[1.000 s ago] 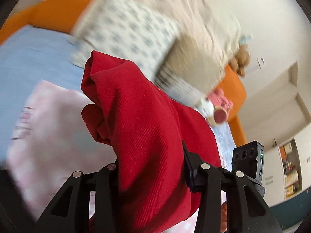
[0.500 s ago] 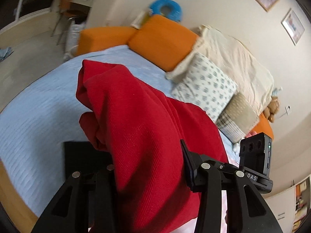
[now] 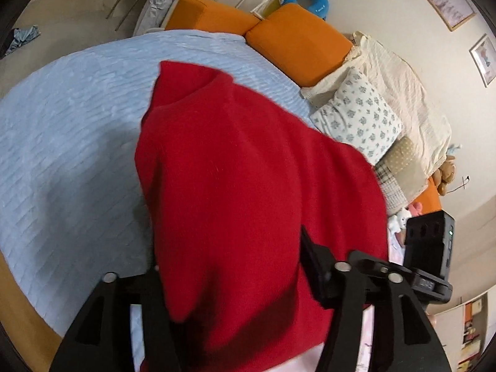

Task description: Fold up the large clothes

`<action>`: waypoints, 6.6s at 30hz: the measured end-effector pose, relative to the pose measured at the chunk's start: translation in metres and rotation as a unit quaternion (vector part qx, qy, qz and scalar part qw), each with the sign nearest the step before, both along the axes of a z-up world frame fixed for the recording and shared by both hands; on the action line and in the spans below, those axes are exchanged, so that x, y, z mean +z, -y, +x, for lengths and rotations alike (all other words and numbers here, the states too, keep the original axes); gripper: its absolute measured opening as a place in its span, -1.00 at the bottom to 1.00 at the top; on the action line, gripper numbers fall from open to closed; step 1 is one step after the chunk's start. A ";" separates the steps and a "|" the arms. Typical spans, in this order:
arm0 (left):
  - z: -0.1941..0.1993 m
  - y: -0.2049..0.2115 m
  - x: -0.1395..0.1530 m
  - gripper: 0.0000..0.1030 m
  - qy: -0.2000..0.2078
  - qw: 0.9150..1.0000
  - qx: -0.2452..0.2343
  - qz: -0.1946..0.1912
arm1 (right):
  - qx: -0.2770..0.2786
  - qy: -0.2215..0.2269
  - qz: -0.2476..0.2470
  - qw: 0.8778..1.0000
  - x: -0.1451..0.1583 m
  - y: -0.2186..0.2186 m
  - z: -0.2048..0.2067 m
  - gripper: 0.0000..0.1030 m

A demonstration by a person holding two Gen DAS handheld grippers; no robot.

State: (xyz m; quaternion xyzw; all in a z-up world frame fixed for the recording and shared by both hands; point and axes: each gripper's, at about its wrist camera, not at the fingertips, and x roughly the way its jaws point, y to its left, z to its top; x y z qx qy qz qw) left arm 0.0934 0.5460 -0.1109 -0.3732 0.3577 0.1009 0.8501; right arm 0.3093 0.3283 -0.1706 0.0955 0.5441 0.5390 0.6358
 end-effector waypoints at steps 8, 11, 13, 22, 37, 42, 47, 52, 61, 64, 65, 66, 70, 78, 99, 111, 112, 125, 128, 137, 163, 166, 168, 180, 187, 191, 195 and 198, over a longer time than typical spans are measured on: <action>-0.018 -0.011 -0.010 0.93 -0.014 0.998 0.002 0.061 | -0.017 0.050 -0.010 0.999 0.007 0.027 0.014 0.56; -0.035 -0.019 0.013 0.93 -0.009 0.995 0.021 0.099 | -0.062 0.111 0.004 0.992 0.040 0.046 0.026 0.65; -0.037 -0.031 0.022 0.93 0.007 0.996 0.028 0.084 | -0.073 0.108 0.036 0.991 0.054 0.048 0.034 0.68; 0.005 -0.049 -0.015 0.93 0.007 1.000 -0.009 -0.013 | -0.021 0.026 -0.035 0.999 0.001 0.008 0.032 0.66; 0.065 -0.045 0.071 0.00 0.015 1.000 0.000 0.007 | -0.069 -0.006 0.039 0.997 0.054 -0.016 0.064 -0.16; 0.076 -0.057 0.021 0.34 -0.058 0.998 0.008 -0.020 | -0.068 -0.034 -0.004 0.997 0.008 -0.017 0.082 -0.03; 0.056 -0.072 -0.016 0.50 -0.025 0.993 0.037 -0.112 | -0.076 -0.053 0.010 0.996 -0.009 -0.018 0.084 0.07; 0.049 -0.057 0.018 0.23 -0.026 0.989 0.022 -0.142 | -0.077 -0.123 0.044 0.988 0.016 -0.019 0.088 0.04; 0.050 -0.042 0.033 0.27 -0.076 0.993 0.002 -0.088 | -0.066 -0.112 0.039 0.991 0.038 -0.014 0.083 0.04; 0.045 -0.061 0.008 0.34 -0.067 0.992 0.016 -0.105 | -0.079 -0.091 0.027 0.992 0.016 -0.008 0.083 0.03; 0.043 -0.066 0.002 0.45 -0.061 0.992 0.018 -0.111 | -0.086 -0.077 0.020 0.993 0.007 -0.004 0.083 0.10; 0.044 -0.070 -0.003 0.60 -0.055 0.992 0.015 -0.113 | -0.089 -0.068 0.014 0.994 0.002 -0.003 0.084 0.15; 0.035 -0.070 0.003 0.75 -0.040 0.995 -0.001 -0.091 | -0.088 -0.034 -0.006 0.996 -0.004 0.010 0.087 0.52; 0.000 -0.065 0.099 0.84 0.048 0.999 0.006 -0.006 | -0.084 0.214 0.034 0.973 0.109 0.004 0.058 0.17; 0.109 -0.060 0.014 0.86 -0.060 0.991 -0.010 0.123 | -0.101 0.143 -0.051 0.983 -0.009 -0.043 0.108 -0.45; 0.041 0.002 0.026 0.88 -0.009 0.989 -0.031 0.144 | -0.061 0.255 -0.080 0.962 0.021 -0.004 0.011 -0.10; 0.044 0.004 0.020 0.90 -0.014 0.987 -0.028 0.156 | -0.068 0.255 -0.086 0.961 0.012 -0.008 0.011 0.03; 0.014 0.045 0.045 0.94 -0.003 0.962 0.025 0.271 | -0.150 0.263 -0.061 0.951 0.011 0.016 -0.004 0.53; -0.038 0.073 0.075 0.94 0.040 0.945 0.060 0.320 | -0.142 0.325 -0.018 0.935 0.041 0.043 -0.047 0.94; -0.114 0.136 0.051 0.94 0.036 0.930 0.099 0.351 | -0.149 0.473 0.031 0.868 0.056 0.100 -0.185 0.91; -0.134 0.170 -0.058 0.94 0.015 0.922 0.111 0.369 | -0.166 0.477 -0.022 0.863 -0.067 0.111 -0.226 0.91; -0.134 0.170 -0.055 0.94 0.025 0.923 0.115 0.367 | -0.165 0.481 -0.021 0.861 -0.065 0.111 -0.224 0.91; -0.132 0.169 -0.054 0.94 0.028 0.925 0.114 0.362 | -0.166 0.482 -0.016 0.860 -0.064 0.112 -0.224 0.91; -0.132 0.172 -0.046 0.94 0.046 0.921 0.120 0.368 | -0.170 0.485 -0.014 0.858 -0.063 0.112 -0.223 0.91; -0.128 0.177 -0.045 0.94 0.043 0.917 0.116 0.379 | -0.169 0.492 -0.014 0.854 -0.063 0.110 -0.226 0.91; -0.126 0.179 -0.045 0.94 0.042 0.918 0.109 0.380 | -0.170 0.489 -0.006 0.856 -0.062 0.111 -0.223 0.91; -0.126 0.180 -0.046 0.94 0.047 0.918 0.104 0.379 | -0.164 0.489 0.007 0.857 -0.061 0.113 -0.224 0.91; -0.126 0.182 -0.046 0.94 0.052 0.914 0.103 0.389 | -0.163 0.492 0.007 0.855 -0.061 0.112 -0.225 0.91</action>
